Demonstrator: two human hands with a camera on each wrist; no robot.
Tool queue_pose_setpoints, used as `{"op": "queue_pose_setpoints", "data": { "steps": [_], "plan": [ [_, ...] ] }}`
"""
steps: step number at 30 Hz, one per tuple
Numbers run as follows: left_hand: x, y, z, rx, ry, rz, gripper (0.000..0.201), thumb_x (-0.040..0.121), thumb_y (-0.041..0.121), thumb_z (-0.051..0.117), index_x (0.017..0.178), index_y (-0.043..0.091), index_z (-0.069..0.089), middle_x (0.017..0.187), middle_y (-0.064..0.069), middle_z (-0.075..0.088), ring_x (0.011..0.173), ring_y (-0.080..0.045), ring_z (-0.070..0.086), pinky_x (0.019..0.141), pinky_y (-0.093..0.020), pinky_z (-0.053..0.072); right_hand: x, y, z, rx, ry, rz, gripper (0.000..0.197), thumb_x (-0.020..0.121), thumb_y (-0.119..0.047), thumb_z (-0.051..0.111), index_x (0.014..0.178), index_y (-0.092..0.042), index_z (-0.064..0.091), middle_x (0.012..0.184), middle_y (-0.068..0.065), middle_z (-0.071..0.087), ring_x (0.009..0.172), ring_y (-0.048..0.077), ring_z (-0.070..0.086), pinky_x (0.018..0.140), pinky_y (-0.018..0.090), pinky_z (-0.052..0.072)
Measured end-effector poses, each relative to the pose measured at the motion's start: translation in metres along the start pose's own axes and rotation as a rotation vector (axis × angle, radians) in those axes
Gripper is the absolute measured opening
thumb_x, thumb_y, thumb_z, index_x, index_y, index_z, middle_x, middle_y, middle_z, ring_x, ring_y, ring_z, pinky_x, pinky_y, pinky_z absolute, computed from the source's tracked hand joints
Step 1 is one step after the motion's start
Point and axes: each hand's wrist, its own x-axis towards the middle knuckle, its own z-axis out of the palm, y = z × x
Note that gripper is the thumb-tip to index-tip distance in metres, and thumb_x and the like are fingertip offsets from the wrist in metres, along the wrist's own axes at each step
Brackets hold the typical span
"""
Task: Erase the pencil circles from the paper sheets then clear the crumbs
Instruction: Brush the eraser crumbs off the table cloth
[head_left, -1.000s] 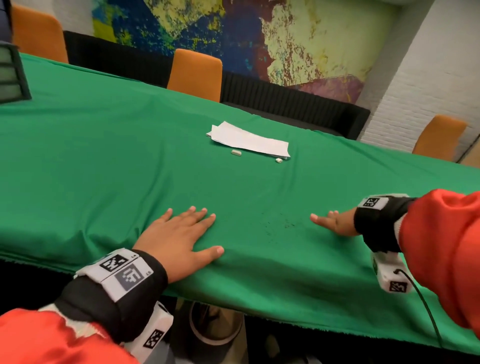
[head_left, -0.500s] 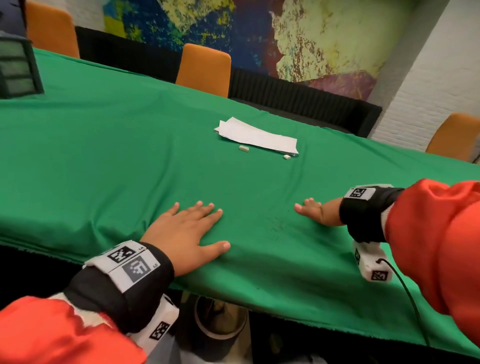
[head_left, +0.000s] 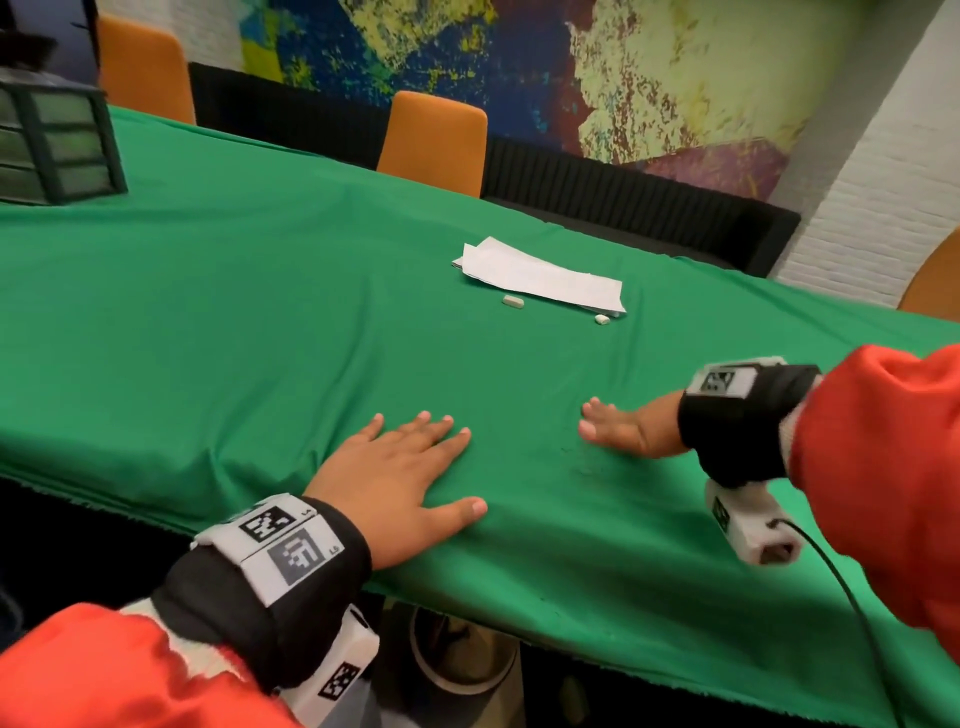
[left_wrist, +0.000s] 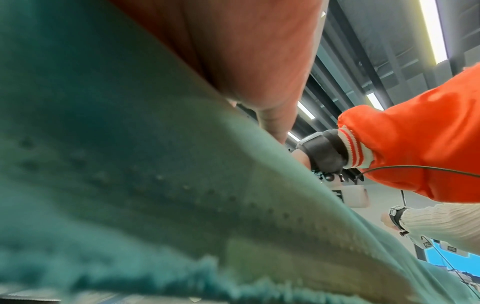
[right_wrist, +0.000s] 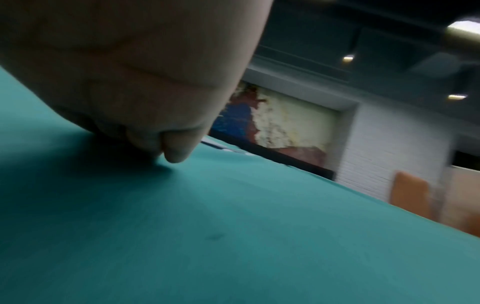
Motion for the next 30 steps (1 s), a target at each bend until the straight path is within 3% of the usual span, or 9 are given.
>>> {"op": "queue_pose_setpoints", "data": {
  "steps": [2,5,8,9,15,18,21,26,30],
  "plan": [
    [0.001,-0.001,0.001,0.003,0.006,0.0,0.109,0.05,0.075,-0.012,0.151,0.035,0.001,0.159,0.013,-0.002,0.145,-0.004,-0.004,0.117,-0.035,-0.004,-0.008,-0.01,0.007,-0.06,-0.072,-0.14,0.096,0.081,-0.076,0.012,0.149,-0.011,-0.008,0.156,0.001,-0.013,0.144,0.011,-0.003,0.114,0.026,-0.002],
    [0.0,-0.003,0.002,0.005,0.014,0.001,0.109,0.051,0.075,-0.013,0.151,0.035,0.001,0.159,0.013,-0.002,0.145,-0.004,-0.004,0.117,-0.035,-0.004,-0.018,-0.016,-0.012,0.128,-0.079,-0.249,0.146,0.035,-0.103,0.016,0.149,-0.013,0.001,0.151,-0.012,0.002,0.142,0.005,0.006,0.108,0.015,0.001],
    [0.001,-0.003,0.002,0.006,0.013,0.006,0.108,0.051,0.075,-0.013,0.151,0.036,0.001,0.159,0.014,-0.002,0.145,-0.004,-0.004,0.117,-0.034,-0.004,-0.001,-0.023,-0.027,0.245,0.042,-0.085,0.074,0.093,-0.058,0.01,0.149,-0.01,0.003,0.157,-0.002,0.001,0.144,0.011,0.006,0.107,0.018,0.0],
    [0.001,-0.002,0.002,0.007,0.013,0.007,0.108,0.051,0.075,-0.013,0.151,0.035,0.001,0.159,0.013,-0.001,0.145,-0.004,-0.004,0.117,-0.034,-0.004,0.008,-0.022,-0.029,0.264,0.103,-0.04,0.062,0.098,-0.044,0.009,0.15,-0.011,0.003,0.157,0.0,0.0,0.144,0.013,0.005,0.108,0.021,-0.001],
    [0.0,-0.002,0.001,0.001,0.011,0.002,0.109,0.051,0.075,-0.012,0.151,0.035,0.003,0.159,0.013,0.0,0.145,-0.003,-0.003,0.117,-0.035,-0.003,0.017,-0.029,-0.01,0.113,-0.023,-0.142,0.07,0.095,-0.053,0.016,0.15,-0.013,0.003,0.157,-0.003,0.001,0.145,0.012,0.001,0.117,0.034,-0.003],
    [0.0,-0.003,0.002,0.006,0.013,0.004,0.109,0.051,0.075,-0.012,0.151,0.035,0.003,0.159,0.013,0.0,0.145,-0.004,-0.002,0.117,-0.036,-0.002,-0.012,-0.035,-0.016,0.141,-0.068,-0.247,0.084,0.079,-0.065,0.009,0.149,-0.02,0.02,0.152,-0.004,0.024,0.142,0.013,0.021,0.118,0.032,0.01],
    [0.0,-0.002,0.002,0.012,0.007,0.003,0.109,0.051,0.075,-0.012,0.151,0.035,0.003,0.159,0.013,0.001,0.145,-0.004,-0.002,0.117,-0.036,-0.001,-0.023,-0.037,-0.027,0.278,0.092,-0.291,0.066,0.091,-0.055,0.016,0.143,-0.019,0.037,0.136,-0.008,0.046,0.132,0.016,0.041,0.112,0.028,0.026],
    [0.002,0.0,-0.001,0.012,-0.019,-0.009,0.109,0.051,0.076,-0.01,0.151,0.034,0.004,0.159,0.012,0.002,0.145,-0.005,-0.001,0.117,-0.036,-0.001,-0.006,-0.052,-0.027,0.005,0.12,-0.132,0.07,0.092,-0.063,0.016,0.149,-0.024,0.018,0.157,-0.002,0.014,0.144,0.016,0.016,0.117,0.032,0.005],
    [0.002,-0.002,-0.001,0.047,-0.044,-0.022,0.082,0.082,0.076,0.015,0.151,0.033,0.005,0.159,0.011,0.003,0.146,-0.006,0.0,0.117,-0.036,0.001,-0.013,-0.053,-0.006,-0.08,0.027,-0.269,0.078,0.085,-0.068,0.017,0.15,-0.027,0.009,0.157,-0.01,0.003,0.144,0.012,0.008,0.118,0.033,0.001]
  ]
}}
